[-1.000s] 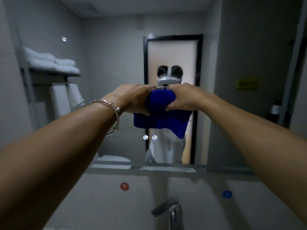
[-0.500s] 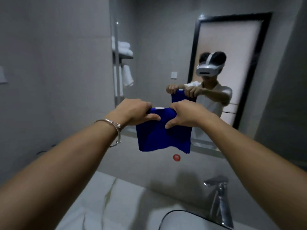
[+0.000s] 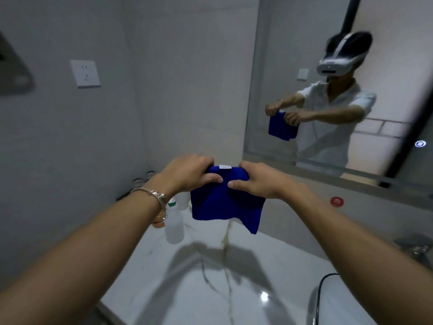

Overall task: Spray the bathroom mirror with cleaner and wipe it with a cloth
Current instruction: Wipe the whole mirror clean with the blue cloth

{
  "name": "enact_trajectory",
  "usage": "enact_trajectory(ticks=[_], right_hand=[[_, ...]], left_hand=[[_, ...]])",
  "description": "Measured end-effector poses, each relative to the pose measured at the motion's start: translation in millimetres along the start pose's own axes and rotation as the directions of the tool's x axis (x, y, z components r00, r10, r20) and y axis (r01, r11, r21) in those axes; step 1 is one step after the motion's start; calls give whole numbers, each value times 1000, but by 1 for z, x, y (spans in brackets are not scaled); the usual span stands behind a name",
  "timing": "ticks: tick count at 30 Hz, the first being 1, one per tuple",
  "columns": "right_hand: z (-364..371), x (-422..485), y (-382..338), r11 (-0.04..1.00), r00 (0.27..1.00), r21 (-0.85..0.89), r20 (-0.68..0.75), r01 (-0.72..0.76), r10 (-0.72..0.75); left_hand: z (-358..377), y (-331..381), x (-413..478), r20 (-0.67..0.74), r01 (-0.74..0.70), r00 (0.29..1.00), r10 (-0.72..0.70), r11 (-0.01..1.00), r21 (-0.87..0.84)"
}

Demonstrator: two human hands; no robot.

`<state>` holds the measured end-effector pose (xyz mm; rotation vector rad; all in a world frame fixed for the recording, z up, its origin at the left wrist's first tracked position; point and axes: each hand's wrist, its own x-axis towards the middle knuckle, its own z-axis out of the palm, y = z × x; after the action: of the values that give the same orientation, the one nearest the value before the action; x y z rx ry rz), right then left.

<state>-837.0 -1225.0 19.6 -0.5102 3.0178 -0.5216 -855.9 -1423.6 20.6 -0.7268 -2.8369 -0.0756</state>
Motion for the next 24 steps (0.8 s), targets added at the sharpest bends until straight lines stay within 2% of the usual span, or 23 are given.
enact_trajectory(ticks=[5,11,18,24], right_hand=[[30,39,-9,991,995,-134,102,18,-4],[87,97,-15,992,966,-71,245,100,-80],[163,139,-20,983,912,-78,392,166,-123],[232,164,-27,994,855,-14,512,110,-88]], left_hand=[[40,-38,-4,94,33,995,-20,991,-130],[83,-88,-14,240,150,964,-111,977,-149],[144,-131,-30,429,275,879,-205,955,-107],[197,-162,-45,607,374,763,-221,918,-135]])
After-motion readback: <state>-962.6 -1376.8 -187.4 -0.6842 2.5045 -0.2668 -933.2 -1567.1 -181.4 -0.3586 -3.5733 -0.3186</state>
